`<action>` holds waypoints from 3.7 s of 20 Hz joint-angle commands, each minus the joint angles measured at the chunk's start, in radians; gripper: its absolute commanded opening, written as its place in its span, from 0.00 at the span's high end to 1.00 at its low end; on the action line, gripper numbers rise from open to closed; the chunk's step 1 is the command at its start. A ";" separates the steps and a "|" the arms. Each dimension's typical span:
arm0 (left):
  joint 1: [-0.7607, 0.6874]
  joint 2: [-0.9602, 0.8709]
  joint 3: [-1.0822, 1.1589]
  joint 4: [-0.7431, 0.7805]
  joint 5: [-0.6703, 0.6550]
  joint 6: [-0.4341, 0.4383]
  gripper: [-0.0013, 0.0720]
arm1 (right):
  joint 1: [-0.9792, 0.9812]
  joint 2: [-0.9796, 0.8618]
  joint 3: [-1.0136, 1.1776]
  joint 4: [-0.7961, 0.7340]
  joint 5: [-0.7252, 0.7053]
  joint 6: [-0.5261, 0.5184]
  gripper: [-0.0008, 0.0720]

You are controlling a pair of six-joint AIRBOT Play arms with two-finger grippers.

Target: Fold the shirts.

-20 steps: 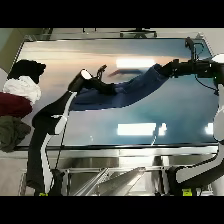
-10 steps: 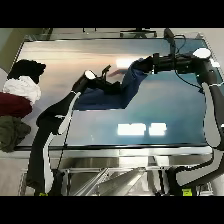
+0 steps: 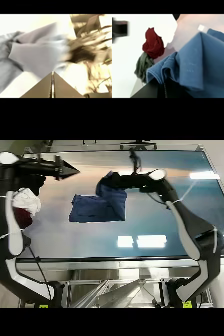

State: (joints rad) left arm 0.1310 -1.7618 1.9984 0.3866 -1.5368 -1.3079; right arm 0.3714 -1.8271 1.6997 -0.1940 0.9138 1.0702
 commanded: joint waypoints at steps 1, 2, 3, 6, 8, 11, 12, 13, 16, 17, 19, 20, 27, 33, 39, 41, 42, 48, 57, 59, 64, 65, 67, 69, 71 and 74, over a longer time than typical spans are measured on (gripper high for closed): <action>0.153 0.112 -0.010 -0.013 -0.036 0.055 0.98 | 0.208 -0.128 0.001 0.224 -0.313 -0.226 0.88; 0.172 0.124 -0.010 -0.014 -0.040 0.064 0.98 | 0.257 -0.164 0.002 0.336 -0.343 -0.332 0.66; 0.183 0.130 -0.010 -0.014 -0.046 0.070 0.98 | 0.303 -0.201 0.003 0.462 -0.373 -0.473 0.46; 0.192 0.128 -0.010 -0.014 -0.070 0.069 0.98 | 0.351 -0.251 0.003 0.685 -0.418 -0.671 0.07; 0.190 0.128 -0.010 -0.014 -0.092 0.069 0.98 | 0.321 -0.242 0.003 0.680 -0.300 -0.670 0.13; 0.183 0.129 -0.010 -0.014 -0.093 0.069 0.98 | 0.217 -0.200 0.003 0.549 -0.098 -0.586 0.52; 0.180 0.129 -0.010 -0.014 -0.097 0.069 0.98 | 0.169 -0.178 0.003 0.432 -0.068 -0.472 0.72; 0.174 0.129 -0.010 -0.014 -0.102 0.069 0.98 | 0.115 -0.152 0.003 0.272 -0.041 -0.333 0.78; 0.149 0.129 -0.010 -0.014 -0.127 0.068 0.98 | -0.065 -0.051 0.003 -0.289 0.111 0.053 0.81; 0.137 0.129 -0.010 -0.014 -0.132 0.068 0.98 | -0.117 -0.026 0.003 -0.436 0.161 0.150 0.62; 0.116 0.129 -0.010 -0.014 -0.125 0.068 0.98 | -0.187 -0.020 0.002 -0.604 0.218 0.264 0.15; 0.107 0.129 -0.010 -0.014 -0.119 0.068 0.98 | -0.206 -0.031 0.000 -0.650 0.228 0.293 0.15; 0.113 0.129 -0.010 -0.013 -0.111 0.069 0.98 | -0.226 -0.179 0.000 -0.627 0.217 0.307 0.09; 0.123 0.129 -0.010 -0.012 -0.109 0.070 0.98 | -0.173 -0.264 0.001 -0.488 0.182 0.261 0.10; 0.123 0.129 -0.010 -0.013 -0.111 0.071 0.98 | -0.117 -0.278 0.014 -0.354 0.142 0.177 0.83; 0.123 0.129 -0.010 -0.013 -0.112 0.071 0.98 | -0.122 -0.256 0.041 -0.344 0.140 0.179 0.97; 0.123 0.129 -0.010 -0.013 -0.113 0.071 0.98 | -0.130 -0.234 0.056 -0.352 0.137 0.179 0.97; 0.123 0.129 -0.010 -0.013 -0.109 0.070 0.98 | -0.364 -0.049 0.077 -0.465 0.114 0.339 0.97; 0.123 0.129 -0.010 -0.013 -0.109 0.070 0.98 | -0.970 0.217 -0.078 -0.816 0.185 0.516 0.97; 0.119 0.129 -0.012 -0.013 -0.105 0.070 0.98 | -1.100 0.302 -0.201 -0.869 0.153 0.516 0.97; 0.048 0.129 -0.119 -0.013 -0.083 0.088 0.98 | -1.338 0.466 -0.631 -0.922 -0.093 0.517 0.97; 0.030 0.129 -0.153 -0.013 -0.081 0.089 0.98 | -1.367 0.485 -0.718 -0.921 -0.151 0.516 0.97; 0.000 0.129 -0.202 -0.013 -0.075 0.097 0.98 | -1.413 0.494 -0.844 -0.921 -0.208 0.498 0.97; -0.024 0.129 -0.237 -0.013 -0.075 0.097 0.98 | -1.424 0.493 -0.911 -0.929 -0.246 0.481 0.97; -0.037 0.129 -0.245 -0.013 -0.076 0.098 0.98 | -1.424 0.494 -0.918 -0.928 -0.259 0.471 0.97; -0.037 0.129 -0.222 -0.013 -0.075 0.098 0.98 | -1.423 0.496 -0.918 -0.928 -0.250 0.472 0.97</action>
State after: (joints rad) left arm 0.1036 -1.6329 1.7741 0.3733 -1.6127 -1.2133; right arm -1.0428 -1.3361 0.8097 -1.1183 0.6853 1.5497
